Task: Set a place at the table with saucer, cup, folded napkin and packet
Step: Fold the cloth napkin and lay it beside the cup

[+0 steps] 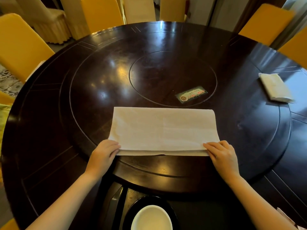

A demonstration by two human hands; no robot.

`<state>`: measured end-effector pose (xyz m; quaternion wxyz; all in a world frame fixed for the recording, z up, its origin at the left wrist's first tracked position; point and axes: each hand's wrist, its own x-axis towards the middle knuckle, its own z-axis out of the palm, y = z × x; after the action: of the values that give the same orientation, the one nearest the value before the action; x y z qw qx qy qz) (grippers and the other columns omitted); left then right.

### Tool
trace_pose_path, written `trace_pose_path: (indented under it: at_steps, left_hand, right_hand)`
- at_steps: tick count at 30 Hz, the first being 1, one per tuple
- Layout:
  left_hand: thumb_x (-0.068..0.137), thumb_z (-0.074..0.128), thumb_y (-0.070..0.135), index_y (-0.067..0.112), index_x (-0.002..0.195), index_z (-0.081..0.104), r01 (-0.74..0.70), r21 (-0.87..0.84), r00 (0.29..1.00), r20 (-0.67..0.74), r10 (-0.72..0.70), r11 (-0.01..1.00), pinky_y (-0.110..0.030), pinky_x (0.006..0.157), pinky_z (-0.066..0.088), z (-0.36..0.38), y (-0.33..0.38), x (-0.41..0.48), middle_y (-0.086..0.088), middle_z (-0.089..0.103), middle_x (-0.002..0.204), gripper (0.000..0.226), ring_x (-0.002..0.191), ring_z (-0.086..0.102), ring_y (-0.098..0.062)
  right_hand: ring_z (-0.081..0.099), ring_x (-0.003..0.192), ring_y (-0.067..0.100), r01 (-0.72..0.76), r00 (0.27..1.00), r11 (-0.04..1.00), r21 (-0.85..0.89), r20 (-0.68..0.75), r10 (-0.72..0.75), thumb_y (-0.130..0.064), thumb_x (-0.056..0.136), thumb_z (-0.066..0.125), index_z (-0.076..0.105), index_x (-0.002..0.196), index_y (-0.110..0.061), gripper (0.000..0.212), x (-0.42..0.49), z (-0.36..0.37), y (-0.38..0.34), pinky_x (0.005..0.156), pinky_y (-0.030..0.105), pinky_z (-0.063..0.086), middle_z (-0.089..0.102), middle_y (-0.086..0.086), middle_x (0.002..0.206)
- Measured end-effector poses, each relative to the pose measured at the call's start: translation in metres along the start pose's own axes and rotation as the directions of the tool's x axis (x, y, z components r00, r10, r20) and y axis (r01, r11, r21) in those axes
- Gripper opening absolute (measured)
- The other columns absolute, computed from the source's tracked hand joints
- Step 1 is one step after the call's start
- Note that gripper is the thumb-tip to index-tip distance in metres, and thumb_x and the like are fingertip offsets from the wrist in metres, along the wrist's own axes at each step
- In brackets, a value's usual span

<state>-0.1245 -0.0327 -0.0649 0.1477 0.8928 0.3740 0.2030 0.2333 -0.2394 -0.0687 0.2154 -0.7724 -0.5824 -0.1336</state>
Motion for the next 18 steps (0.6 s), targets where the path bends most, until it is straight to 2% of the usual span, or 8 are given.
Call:
trace_pose_path:
  at_steps: [7, 11, 18]
  left_hand:
    - [0.071, 0.076, -0.004, 0.001, 0.09, 0.074, -0.02, 0.034, 1.0, 0.017, 0.019, 0.999, -0.023, 0.09, 0.043, 0.0, -0.004, -0.003, -0.011, 0.072, 0.093, 0.02, 0.092, 0.066, -0.027]
    - [0.074, 0.074, -0.002, 0.001, 0.094, 0.073, -0.036, 0.046, 0.999, 0.032, 0.035, 0.998, -0.031, 0.091, 0.047, 0.001, -0.007, -0.004, -0.01, 0.071, 0.097, 0.021, 0.096, 0.065, -0.026]
    - [0.072, 0.075, -0.003, 0.001, 0.095, 0.073, -0.056, 0.05, 0.998, 0.015, 0.056, 0.997, -0.031, 0.091, 0.047, 0.001, -0.006, -0.008, -0.01, 0.071, 0.097, 0.023, 0.096, 0.066, -0.025]
  right_hand:
    - [0.063, 0.073, 0.03, 0.017, 0.999, 1.0, 0.001, 0.027, -0.017, 0.0, 0.066, 0.081, 0.076, 0.093, -0.008, 0.029, -0.011, 0.003, -0.003, 0.064, 0.039, 0.049, 0.074, 0.008, 0.095]
    - [0.064, 0.076, 0.031, 0.032, 0.998, 0.999, 0.007, 0.046, -0.032, 0.0, 0.067, 0.08, 0.075, 0.096, -0.008, 0.03, -0.013, 0.003, 0.0, 0.065, 0.04, 0.05, 0.073, 0.009, 0.097]
    - [0.063, 0.078, 0.031, 0.025, 0.998, 0.999, 0.036, 0.063, -0.028, -0.001, 0.068, 0.079, 0.074, 0.099, -0.009, 0.032, -0.017, 0.002, 0.005, 0.066, 0.041, 0.053, 0.073, 0.009, 0.1]
